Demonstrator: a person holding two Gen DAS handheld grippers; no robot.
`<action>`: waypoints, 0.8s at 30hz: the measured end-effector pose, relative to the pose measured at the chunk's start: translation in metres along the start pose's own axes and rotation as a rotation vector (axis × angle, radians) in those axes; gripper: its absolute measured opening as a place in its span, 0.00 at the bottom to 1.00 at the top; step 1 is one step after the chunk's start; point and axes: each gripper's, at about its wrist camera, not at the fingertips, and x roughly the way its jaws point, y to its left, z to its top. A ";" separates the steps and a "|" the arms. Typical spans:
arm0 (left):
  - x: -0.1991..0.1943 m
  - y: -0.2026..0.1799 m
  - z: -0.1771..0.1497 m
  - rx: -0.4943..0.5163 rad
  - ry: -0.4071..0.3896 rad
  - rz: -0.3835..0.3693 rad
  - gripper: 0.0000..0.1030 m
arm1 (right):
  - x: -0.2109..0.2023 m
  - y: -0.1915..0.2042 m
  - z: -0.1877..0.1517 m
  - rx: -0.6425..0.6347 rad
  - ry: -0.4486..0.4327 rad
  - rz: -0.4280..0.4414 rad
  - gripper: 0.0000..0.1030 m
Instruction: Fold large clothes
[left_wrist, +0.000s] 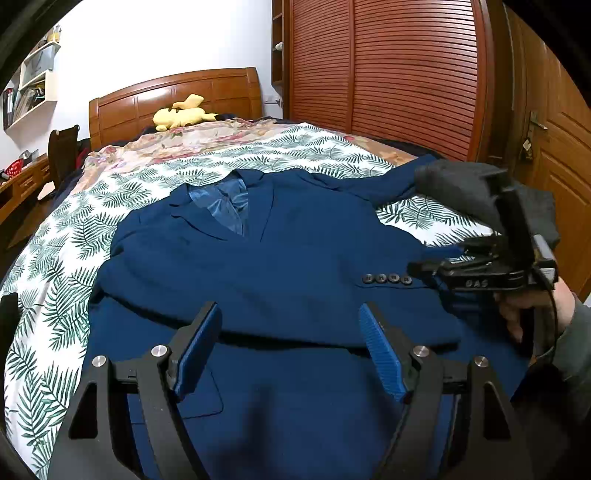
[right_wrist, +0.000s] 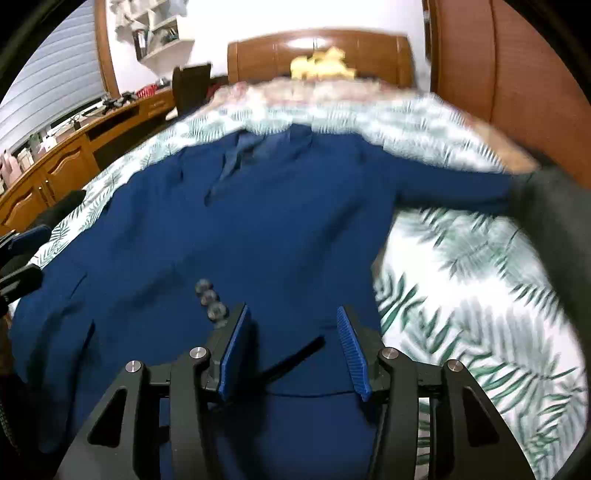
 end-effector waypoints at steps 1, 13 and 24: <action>0.000 0.001 0.001 0.001 0.000 0.002 0.75 | 0.002 0.002 0.001 -0.007 0.001 -0.001 0.49; -0.002 0.006 0.003 -0.012 -0.005 0.015 0.75 | -0.064 0.010 0.013 -0.044 -0.264 0.002 0.04; -0.003 0.015 0.004 -0.044 -0.012 0.022 0.75 | -0.029 0.001 0.017 -0.009 -0.162 -0.100 0.25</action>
